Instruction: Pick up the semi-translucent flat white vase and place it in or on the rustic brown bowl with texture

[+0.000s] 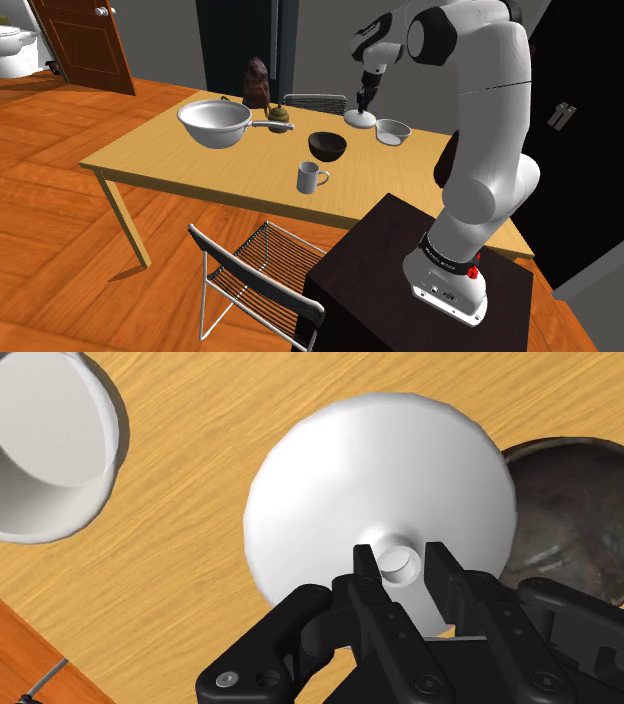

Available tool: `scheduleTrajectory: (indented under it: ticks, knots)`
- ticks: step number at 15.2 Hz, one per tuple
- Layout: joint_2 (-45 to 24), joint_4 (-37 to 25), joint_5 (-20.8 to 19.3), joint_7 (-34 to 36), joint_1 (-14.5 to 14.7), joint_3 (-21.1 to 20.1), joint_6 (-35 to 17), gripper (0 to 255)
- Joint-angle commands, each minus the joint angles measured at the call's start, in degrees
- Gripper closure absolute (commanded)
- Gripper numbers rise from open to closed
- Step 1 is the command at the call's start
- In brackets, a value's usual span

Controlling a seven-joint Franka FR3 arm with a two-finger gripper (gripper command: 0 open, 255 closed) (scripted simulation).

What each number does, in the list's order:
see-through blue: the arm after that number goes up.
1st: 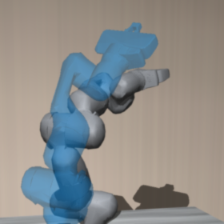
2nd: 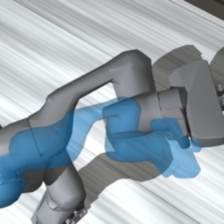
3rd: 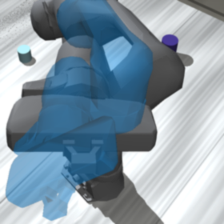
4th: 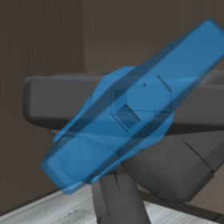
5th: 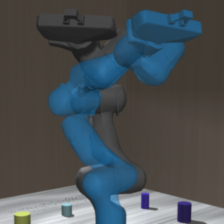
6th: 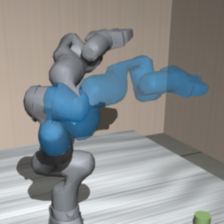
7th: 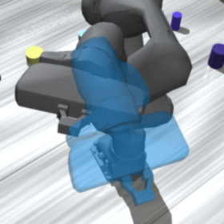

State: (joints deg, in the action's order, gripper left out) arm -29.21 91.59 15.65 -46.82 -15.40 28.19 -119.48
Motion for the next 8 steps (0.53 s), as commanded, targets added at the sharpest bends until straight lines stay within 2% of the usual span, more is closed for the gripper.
scheduleTrajectory:
  ticks: [1,8]
  knots:
    - [0.30,-0.70,-0.23,0.21,0.04,0.12,0.96,255]
    - [6.30,3.90,-3.79,9.21,8.08,-0.27,1.45,255]
